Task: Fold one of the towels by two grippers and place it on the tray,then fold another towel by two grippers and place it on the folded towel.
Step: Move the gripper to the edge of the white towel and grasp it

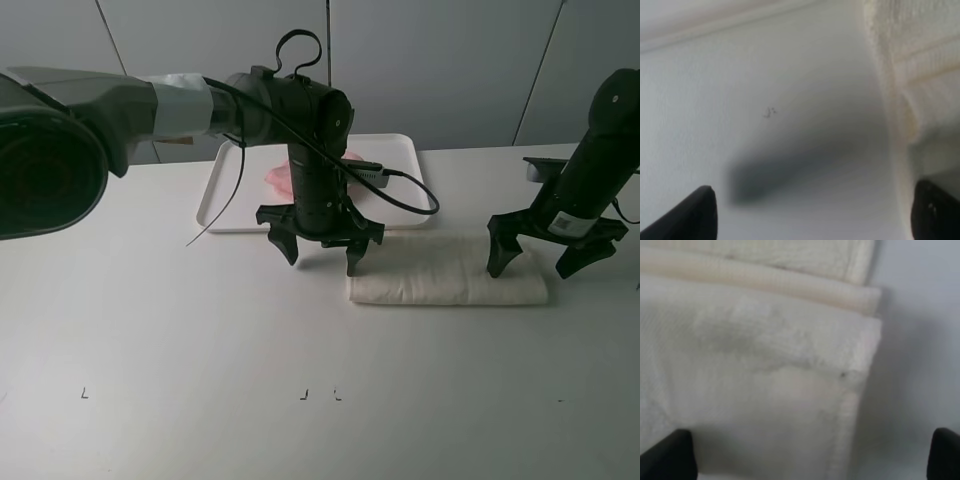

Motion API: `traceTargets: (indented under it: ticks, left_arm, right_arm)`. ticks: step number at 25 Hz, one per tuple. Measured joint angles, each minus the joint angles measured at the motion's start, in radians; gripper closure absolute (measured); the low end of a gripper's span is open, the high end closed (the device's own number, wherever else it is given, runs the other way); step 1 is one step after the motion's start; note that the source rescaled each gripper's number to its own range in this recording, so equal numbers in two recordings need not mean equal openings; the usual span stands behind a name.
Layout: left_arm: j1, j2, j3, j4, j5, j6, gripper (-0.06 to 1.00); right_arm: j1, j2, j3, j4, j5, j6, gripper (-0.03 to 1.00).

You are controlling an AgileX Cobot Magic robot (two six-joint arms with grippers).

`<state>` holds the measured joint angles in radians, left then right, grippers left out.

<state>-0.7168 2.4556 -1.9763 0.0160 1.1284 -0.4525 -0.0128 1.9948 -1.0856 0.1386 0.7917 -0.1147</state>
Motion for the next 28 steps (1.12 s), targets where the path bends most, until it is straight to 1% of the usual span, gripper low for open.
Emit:
traceTargets:
  ticks: [9, 10, 11, 16, 22, 25, 28]
  left_arm:
    - [0.000, 0.000, -0.002, 0.008, 0.007, 0.008, -0.04]
    - [0.000, 0.000, -0.002, 0.008, 0.007, 0.010, -0.04]
    - [0.000, 0.000, -0.002, 0.008, 0.009, 0.010, -0.04]
    - [0.000, 0.000, -0.002, 0.015, 0.012, 0.010, -0.04]
    - [0.000, 0.001, -0.002, 0.040, 0.012, 0.010, -0.04]
    - [0.000, 0.001, -0.002, 0.040, 0.012, 0.010, -0.04]
    - [0.000, 0.001, -0.002, 0.037, 0.008, 0.010, -0.04]
  right_arm:
    - [-0.002, 0.021, 0.000, -0.002, -0.026, 0.002, -0.03]
    - [-0.002, 0.024, -0.005, -0.002, -0.026, 0.002, -0.01]
    - [-0.002, 0.030, -0.007, -0.002, -0.026, 0.002, 0.02]
    - [-0.002, 0.041, -0.015, -0.002, -0.026, 0.002, 0.26]
    - [-0.002, 0.051, -0.018, 0.004, -0.026, -0.004, 0.45]
    - [-0.002, 0.055, -0.019, 0.036, -0.026, -0.029, 0.61]
    - [-0.004, 0.059, -0.019, 0.089, -0.014, -0.085, 0.79]
